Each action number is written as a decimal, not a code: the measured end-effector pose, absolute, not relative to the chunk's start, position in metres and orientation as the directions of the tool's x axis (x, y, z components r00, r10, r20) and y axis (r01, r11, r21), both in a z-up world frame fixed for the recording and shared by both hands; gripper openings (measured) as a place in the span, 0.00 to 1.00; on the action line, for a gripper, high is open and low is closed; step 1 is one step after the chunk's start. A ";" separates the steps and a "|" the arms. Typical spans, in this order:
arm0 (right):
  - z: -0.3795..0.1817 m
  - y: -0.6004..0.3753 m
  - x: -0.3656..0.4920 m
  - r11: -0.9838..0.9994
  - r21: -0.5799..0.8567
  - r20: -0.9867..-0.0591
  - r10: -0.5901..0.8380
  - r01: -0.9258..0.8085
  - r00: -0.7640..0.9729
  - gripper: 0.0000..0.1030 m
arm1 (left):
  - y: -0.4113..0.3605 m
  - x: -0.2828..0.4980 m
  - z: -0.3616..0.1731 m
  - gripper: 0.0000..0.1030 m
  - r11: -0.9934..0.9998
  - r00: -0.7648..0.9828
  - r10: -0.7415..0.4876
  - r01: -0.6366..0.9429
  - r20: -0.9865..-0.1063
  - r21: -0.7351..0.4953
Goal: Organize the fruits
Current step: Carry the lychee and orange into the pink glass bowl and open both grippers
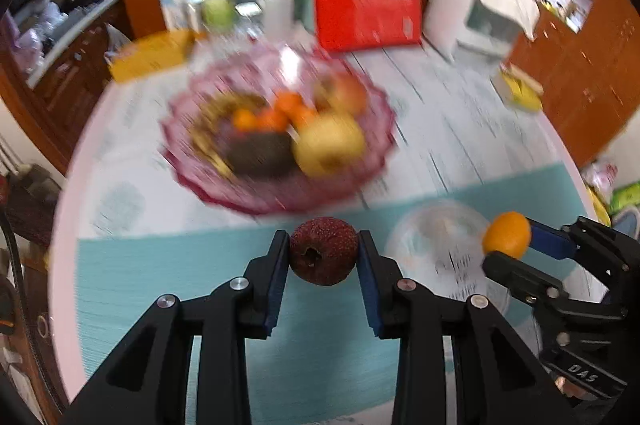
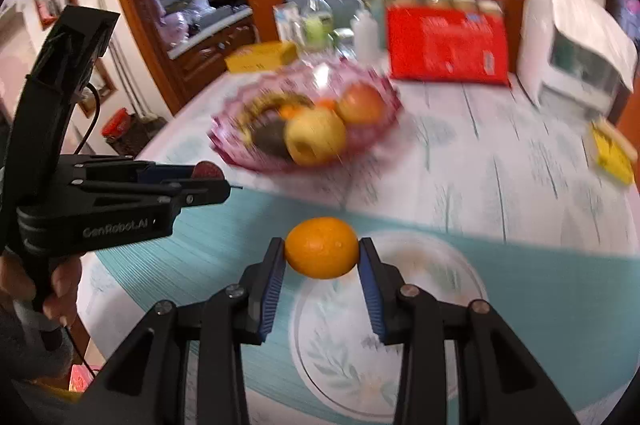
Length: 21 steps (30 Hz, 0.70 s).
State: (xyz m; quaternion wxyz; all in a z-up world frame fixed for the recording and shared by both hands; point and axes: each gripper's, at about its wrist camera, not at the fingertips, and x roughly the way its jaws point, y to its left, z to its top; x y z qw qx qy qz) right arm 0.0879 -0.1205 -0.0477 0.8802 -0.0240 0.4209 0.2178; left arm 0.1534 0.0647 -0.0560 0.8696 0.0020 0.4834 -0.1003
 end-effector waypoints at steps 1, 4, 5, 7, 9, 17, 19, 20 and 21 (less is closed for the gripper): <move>-0.034 -0.116 0.094 0.898 0.138 -0.739 0.374 -0.417 0.561 0.36 | 0.071 0.158 -0.044 0.31 0.982 0.534 -0.163 0.166 -0.830 -0.087; 0.001 -0.106 0.110 0.890 0.120 -0.705 0.389 -0.441 0.593 0.36 | 0.083 0.171 -0.014 0.31 0.987 0.589 -0.142 0.148 -0.796 -0.066; 0.015 -0.103 0.117 0.886 0.115 -0.688 0.396 -0.449 0.607 0.36 | 0.088 0.175 -0.002 0.31 0.989 0.610 -0.126 0.140 -0.782 -0.050; 0.039 -0.097 0.130 0.880 0.110 -0.660 0.412 -0.461 0.629 0.36 | 0.095 0.185 0.017 0.31 0.992 0.639 -0.105 0.124 -0.762 -0.033; 0.060 -0.091 0.146 0.883 0.095 -0.637 0.409 -0.460 0.653 0.36 | 0.102 0.196 0.036 0.31 0.994 0.664 -0.097 0.108 -0.742 -0.033; 0.077 -0.068 0.218 0.900 0.098 -0.627 0.388 -0.426 0.676 0.36 | 0.118 0.251 0.061 0.31 0.999 0.704 -0.042 0.029 -0.709 -0.030; 0.065 -0.066 0.234 0.904 0.120 -0.647 0.384 -0.410 0.658 0.36 | 0.120 0.261 0.053 0.31 0.999 0.695 -0.030 0.013 -0.718 -0.030; 0.055 -0.065 0.245 0.905 0.137 -0.666 0.385 -0.402 0.639 0.36 | 0.120 0.269 0.044 0.31 0.999 0.684 -0.030 0.007 -0.729 -0.035; 0.048 -0.064 0.248 0.907 0.147 -0.677 0.384 -0.396 0.628 0.36 | 0.120 0.274 0.037 0.31 0.999 0.671 -0.031 0.002 -0.741 -0.040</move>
